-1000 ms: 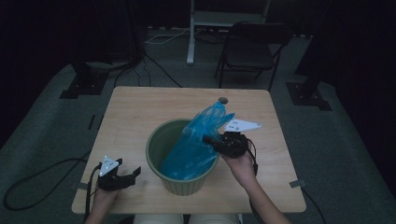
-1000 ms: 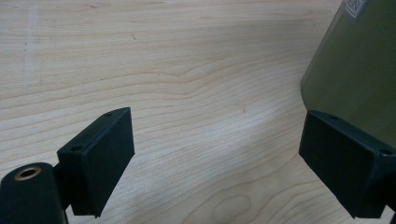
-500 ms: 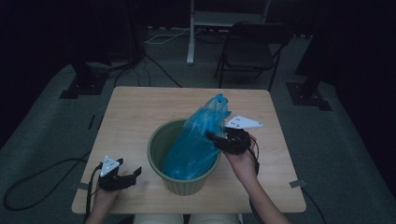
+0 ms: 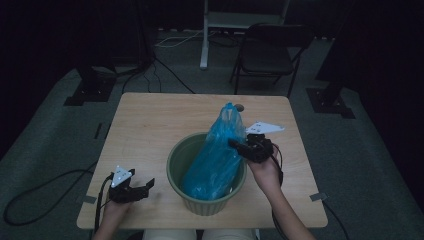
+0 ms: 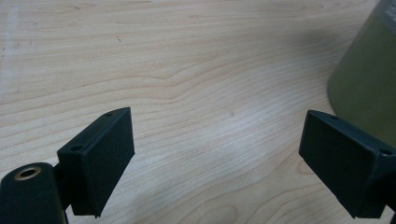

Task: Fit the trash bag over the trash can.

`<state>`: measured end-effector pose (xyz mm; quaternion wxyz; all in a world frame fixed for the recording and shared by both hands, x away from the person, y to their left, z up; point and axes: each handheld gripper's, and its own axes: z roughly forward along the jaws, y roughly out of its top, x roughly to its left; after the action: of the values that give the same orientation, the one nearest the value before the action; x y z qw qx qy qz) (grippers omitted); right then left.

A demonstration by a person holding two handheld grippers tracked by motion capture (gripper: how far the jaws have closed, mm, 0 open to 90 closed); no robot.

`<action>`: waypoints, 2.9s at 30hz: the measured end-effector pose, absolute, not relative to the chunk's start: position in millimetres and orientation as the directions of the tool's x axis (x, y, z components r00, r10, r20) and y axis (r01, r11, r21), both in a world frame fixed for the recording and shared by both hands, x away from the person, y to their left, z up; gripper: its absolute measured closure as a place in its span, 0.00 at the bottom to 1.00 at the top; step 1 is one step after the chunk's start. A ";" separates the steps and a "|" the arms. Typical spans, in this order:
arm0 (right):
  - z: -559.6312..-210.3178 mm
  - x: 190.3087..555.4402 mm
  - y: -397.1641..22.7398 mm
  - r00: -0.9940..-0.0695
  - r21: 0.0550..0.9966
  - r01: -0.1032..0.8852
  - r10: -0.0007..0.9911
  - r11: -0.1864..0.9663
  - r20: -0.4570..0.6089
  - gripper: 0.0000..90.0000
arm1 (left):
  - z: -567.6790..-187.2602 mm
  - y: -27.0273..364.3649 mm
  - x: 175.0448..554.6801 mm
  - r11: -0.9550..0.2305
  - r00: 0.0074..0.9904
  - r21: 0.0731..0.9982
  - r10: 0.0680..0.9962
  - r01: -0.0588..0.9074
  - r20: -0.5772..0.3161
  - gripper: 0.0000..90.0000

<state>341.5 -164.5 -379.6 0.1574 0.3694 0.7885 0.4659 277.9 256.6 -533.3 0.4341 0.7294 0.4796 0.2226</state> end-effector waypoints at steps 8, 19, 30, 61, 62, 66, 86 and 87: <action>-378.4 344.5 -190.2 -0.639 0.849 0.430 0.768 0.307 0.046 0.89 | -530.5 246.1 281.3 -0.194 0.471 0.842 0.879 0.503 -0.078 0.12; -375.4 346.6 -227.6 -0.599 0.860 0.454 0.794 0.232 0.102 0.72 | -506.6 222.1 290.3 -0.212 0.533 0.856 0.842 0.471 -0.084 0.12; -347.8 327.8 -214.3 -0.685 0.906 0.344 0.726 0.245 0.064 0.98 | -420.6 196.0 299.9 -0.241 0.582 0.889 0.812 0.390 -0.036 0.12; -362.0 305.4 -182.6 -0.809 0.896 0.323 0.580 0.305 0.095 0.99 | -348.7 81.9 328.7 -0.461 0.898 0.839 0.435 0.288 -0.069 0.94; -362.0 305.4 -182.6 -0.809 0.896 0.323 0.580 0.305 0.095 0.99 | -348.7 81.9 328.7 -0.461 0.898 0.839 0.435 0.288 -0.069 0.98; -362.9 301.6 -194.3 -0.798 0.901 0.336 0.591 0.275 0.117 0.97 | -348.9 97.0 324.9 -0.433 0.884 0.851 0.462 0.296 -0.072 1.00; -345.1 234.5 -266.4 -0.733 0.959 0.268 0.665 0.091 0.142 0.99 | -351.2 128.9 321.3 -0.372 0.844 0.872 0.530 0.318 -0.082 1.00; -346.0 231.5 -268.7 -0.732 0.959 0.270 0.666 0.091 0.143 1.00 | -350.3 128.1 320.3 -0.370 0.843 0.875 0.532 0.313 -0.076 1.00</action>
<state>231.5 -268.7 -346.0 0.1676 0.3254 0.7192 0.5906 320.3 128.1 -350.3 0.4986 0.8204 0.2575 0.1100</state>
